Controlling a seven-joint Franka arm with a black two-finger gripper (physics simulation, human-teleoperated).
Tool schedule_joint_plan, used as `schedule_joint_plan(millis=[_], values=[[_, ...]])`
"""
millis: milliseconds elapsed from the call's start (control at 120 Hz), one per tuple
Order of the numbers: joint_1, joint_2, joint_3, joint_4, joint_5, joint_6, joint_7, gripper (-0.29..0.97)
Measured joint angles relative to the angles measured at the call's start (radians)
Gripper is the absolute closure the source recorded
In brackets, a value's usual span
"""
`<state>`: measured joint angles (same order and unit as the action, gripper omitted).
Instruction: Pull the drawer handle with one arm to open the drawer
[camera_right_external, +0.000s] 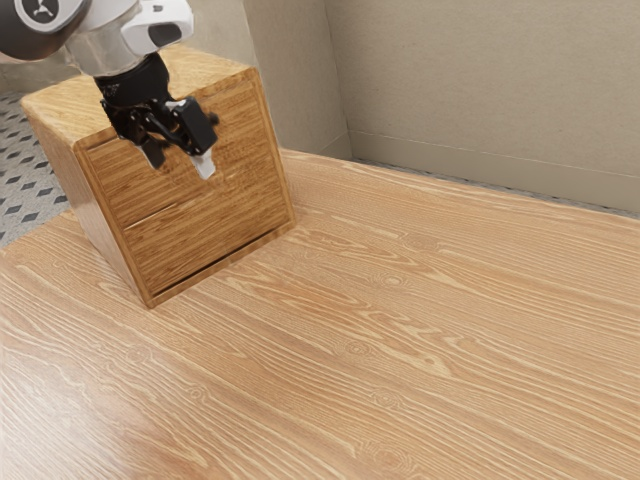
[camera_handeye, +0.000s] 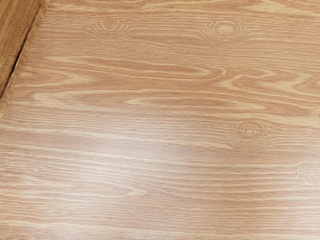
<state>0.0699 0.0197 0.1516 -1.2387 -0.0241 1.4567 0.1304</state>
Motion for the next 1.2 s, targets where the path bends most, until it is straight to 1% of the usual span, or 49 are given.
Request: schedule_joint_plan(millis=[58, 150, 217, 383, 550, 667, 742, 800, 858, 900, 942, 983, 1033, 1083, 1200], values=[[0.061, -0.014, 0.003, 0.042, -0.011, -0.014, 0.021, 0.0], [0.164, -0.017, 0.004, 0.062, -0.032, -0.022, 0.051, 0.0], [0.21, -0.021, 0.034, 0.08, -0.043, -0.023, 0.073, 0.0], [0.392, -0.019, 0.046, 0.102, -0.057, 0.063, 0.179, 0.0], [0.601, -0.031, 0.023, 0.105, -0.083, 0.108, 0.266, 0.0], [0.753, -0.027, -0.025, 0.102, -0.112, 0.144, 0.313, 0.0], [0.817, -0.005, -0.038, 0.092, -0.133, 0.166, 0.337, 0.0], [0.837, 0.003, -0.041, 0.076, -0.143, 0.178, 0.339, 0.0], [0.833, 0.003, -0.059, 0.07, -0.142, 0.186, 0.334, 0.0], [0.811, 0.002, -0.078, 0.069, -0.132, 0.19, 0.33, 0.0], [0.765, 0.003, -0.09, 0.068, -0.123, 0.195, 0.326, 0.0], [0.696, 0.004, -0.097, 0.068, -0.116, 0.198, 0.322, 0.0], [0.585, 0.004, -0.1, 0.068, -0.111, 0.202, 0.318, 0.0], [0.45, 0.004, -0.104, 0.068, -0.107, 0.204, 0.315, 0.0], [0.068, 0.004, -0.102, 0.049, -0.104, 0.206, 0.307, 0.0]])
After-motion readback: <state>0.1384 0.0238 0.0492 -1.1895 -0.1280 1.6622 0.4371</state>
